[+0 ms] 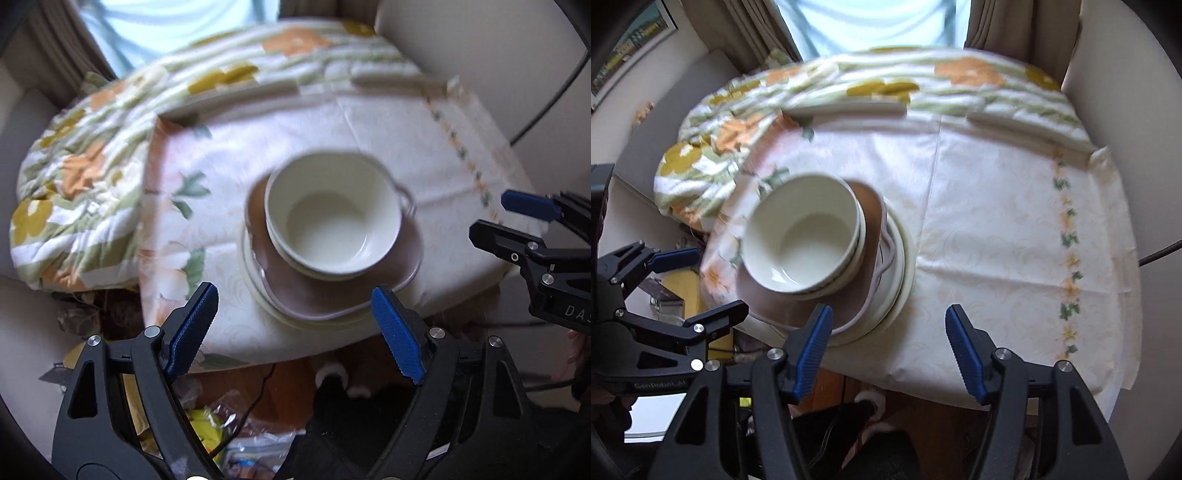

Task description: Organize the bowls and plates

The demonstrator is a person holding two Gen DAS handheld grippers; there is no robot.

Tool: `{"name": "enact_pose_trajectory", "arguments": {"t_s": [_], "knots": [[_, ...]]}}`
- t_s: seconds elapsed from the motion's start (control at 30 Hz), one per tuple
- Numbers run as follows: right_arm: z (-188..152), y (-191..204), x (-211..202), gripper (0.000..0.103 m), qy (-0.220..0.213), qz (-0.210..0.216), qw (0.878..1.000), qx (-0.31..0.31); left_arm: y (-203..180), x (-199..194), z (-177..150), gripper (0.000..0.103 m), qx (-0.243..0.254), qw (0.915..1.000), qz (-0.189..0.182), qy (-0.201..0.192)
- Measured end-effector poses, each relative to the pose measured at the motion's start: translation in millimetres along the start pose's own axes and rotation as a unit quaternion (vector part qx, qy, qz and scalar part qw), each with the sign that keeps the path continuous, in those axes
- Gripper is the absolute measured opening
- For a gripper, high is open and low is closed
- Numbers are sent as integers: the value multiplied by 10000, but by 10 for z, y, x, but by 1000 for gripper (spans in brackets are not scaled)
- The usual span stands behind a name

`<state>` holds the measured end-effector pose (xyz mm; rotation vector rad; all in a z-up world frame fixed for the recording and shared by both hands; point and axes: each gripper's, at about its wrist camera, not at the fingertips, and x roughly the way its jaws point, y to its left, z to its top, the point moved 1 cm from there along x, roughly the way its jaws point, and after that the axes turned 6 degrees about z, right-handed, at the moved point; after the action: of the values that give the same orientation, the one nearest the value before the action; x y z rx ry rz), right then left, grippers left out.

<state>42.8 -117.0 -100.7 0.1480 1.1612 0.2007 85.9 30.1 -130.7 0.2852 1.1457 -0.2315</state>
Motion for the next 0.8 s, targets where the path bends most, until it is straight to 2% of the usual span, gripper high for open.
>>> {"name": "enact_pose_trajectory", "arguments": {"t_s": [0.03,0.1,0.13,0.2,0.23,0.27,0.37,0.5,0.63,0.8], "knots": [[-8,9,-137,61,-203,-49,9998,-14,11,-157,5,84,-131,9996,44,-243],[-30,25,-459,84,-692,-130,9975,-52,18,-545,-7,84,-426,9950,122,-894],[-62,30,-641,87,-975,-191,9950,-65,19,-686,-7,85,-527,9921,168,-1129],[-104,41,-939,88,-1424,-359,9891,-105,23,-1031,-47,92,-759,9822,306,-1688],[-144,52,-1118,89,-1661,-480,9849,-122,17,-1214,-81,100,-899,9750,430,-1986],[-173,63,-1251,90,-1840,-551,9813,-131,10,-1376,-111,103,-1007,9674,533,-2263],[-246,99,-1611,96,-2433,-745,9670,-129,-37,-1783,-236,103,-1067,9475,676,-2937],[-352,140,-1894,98,-2841,-893,9545,-163,-120,-2068,-333,103,-1070,9336,918,-3294],[-473,116,-2026,98,-3027,-970,9481,18,-214,-2230,-449,103,-1035,9239,878,-3578],[-565,39,-2099,98,-3110,-1001,9450,170,-335,-2304,-492,103,-924,9214,948,-3655]]}}
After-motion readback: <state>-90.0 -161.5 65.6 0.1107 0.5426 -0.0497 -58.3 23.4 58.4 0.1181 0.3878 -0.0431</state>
